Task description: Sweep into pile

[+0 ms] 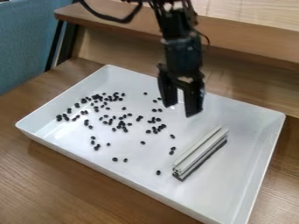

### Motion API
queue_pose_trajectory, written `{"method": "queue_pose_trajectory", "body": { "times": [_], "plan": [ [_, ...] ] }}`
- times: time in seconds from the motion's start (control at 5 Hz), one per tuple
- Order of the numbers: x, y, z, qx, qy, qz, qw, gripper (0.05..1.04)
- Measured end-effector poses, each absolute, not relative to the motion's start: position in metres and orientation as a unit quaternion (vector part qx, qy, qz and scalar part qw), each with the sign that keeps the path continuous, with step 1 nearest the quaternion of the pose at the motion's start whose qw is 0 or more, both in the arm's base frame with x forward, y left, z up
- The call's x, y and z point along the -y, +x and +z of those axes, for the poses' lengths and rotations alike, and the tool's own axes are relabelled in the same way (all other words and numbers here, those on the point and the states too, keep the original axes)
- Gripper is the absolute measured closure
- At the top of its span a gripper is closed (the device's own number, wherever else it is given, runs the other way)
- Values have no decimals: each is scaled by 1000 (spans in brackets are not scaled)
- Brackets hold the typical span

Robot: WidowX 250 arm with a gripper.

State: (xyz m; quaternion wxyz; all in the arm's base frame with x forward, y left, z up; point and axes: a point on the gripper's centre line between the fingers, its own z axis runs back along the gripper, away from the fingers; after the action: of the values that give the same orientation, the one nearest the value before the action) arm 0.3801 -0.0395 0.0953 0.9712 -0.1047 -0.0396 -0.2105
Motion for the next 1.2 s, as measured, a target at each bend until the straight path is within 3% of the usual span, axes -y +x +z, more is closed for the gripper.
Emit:
{"method": "queue_pose_trajectory", "body": {
  "times": [0.2, 0.4, 0.6, 0.8, 1.0, 1.2],
  "plan": [
    [57, 367, 82, 23, -109, -207, 972, 83],
    [66, 351, 103, 53, -101, -191, 975, 83],
    [73, 339, 93, 47, -87, -172, 980, 83],
    [76, 341, 90, 56, -62, -151, 985, 83],
    [74, 343, 75, 38, -52, -135, 989, 83],
    [78, 353, 71, 47, -59, -133, 988, 83]
  ]
}}
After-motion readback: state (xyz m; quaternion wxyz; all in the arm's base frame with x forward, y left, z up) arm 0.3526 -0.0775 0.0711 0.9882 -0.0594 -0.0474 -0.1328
